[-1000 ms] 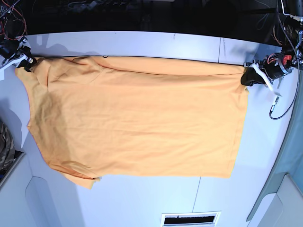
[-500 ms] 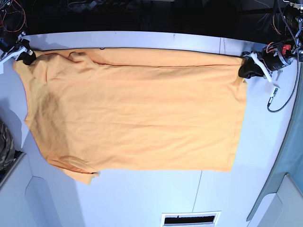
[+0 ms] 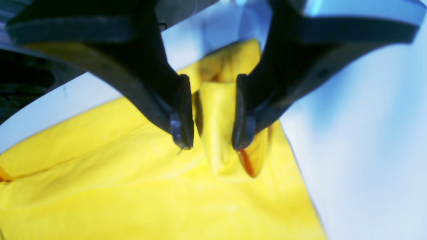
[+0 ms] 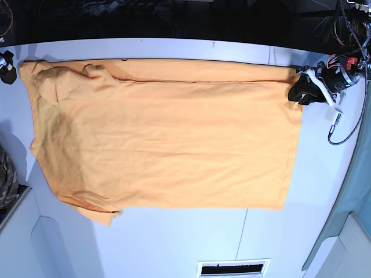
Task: Layout the t-shirt on the table in an organized manner, then fold the t-shirt properly
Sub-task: 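Release the corners and move both grippers to the shirt's side edges, then grasp the shirt's side edges midway with both grippers, then fold the held edge over toward the collar edge with both grippers, then regrasp the hem corners and fold them over onto the shirt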
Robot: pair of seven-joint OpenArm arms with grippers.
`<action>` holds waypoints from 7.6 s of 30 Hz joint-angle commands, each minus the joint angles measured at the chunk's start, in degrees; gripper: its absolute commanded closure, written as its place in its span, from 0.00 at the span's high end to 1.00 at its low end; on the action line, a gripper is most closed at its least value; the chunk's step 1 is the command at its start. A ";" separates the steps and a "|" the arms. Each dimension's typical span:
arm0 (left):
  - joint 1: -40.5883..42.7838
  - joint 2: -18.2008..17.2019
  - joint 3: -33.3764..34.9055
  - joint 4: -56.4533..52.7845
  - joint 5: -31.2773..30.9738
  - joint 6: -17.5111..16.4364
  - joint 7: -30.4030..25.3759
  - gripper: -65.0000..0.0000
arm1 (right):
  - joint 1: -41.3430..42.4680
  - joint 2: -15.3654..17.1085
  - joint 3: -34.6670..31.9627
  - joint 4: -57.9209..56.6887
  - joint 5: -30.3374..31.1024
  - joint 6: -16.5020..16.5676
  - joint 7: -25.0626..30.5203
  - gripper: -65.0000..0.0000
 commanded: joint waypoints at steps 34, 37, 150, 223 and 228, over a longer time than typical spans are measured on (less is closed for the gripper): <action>-1.33 -6.34 -0.44 5.77 -4.42 -0.54 0.66 0.56 | 45.81 5.35 -29.05 -44.83 -32.26 -12.79 29.66 0.40; -2.27 -6.14 -0.44 5.77 -4.39 -0.54 0.59 0.56 | 44.83 5.16 -29.05 -46.56 -32.22 -10.71 31.10 0.40; -38.21 -2.27 14.25 -30.38 9.07 5.84 -9.66 0.53 | 41.38 1.84 -34.58 -47.89 -27.58 -0.68 34.14 0.51; -25.83 -6.73 14.25 -16.79 -13.97 -0.54 13.57 0.00 | 13.27 0.22 -21.40 -2.71 -7.50 0.13 17.33 0.57; -25.66 -6.56 14.25 -16.79 -12.07 -0.54 13.62 0.00 | 18.86 -0.48 -21.27 -1.49 -8.94 0.15 17.35 0.57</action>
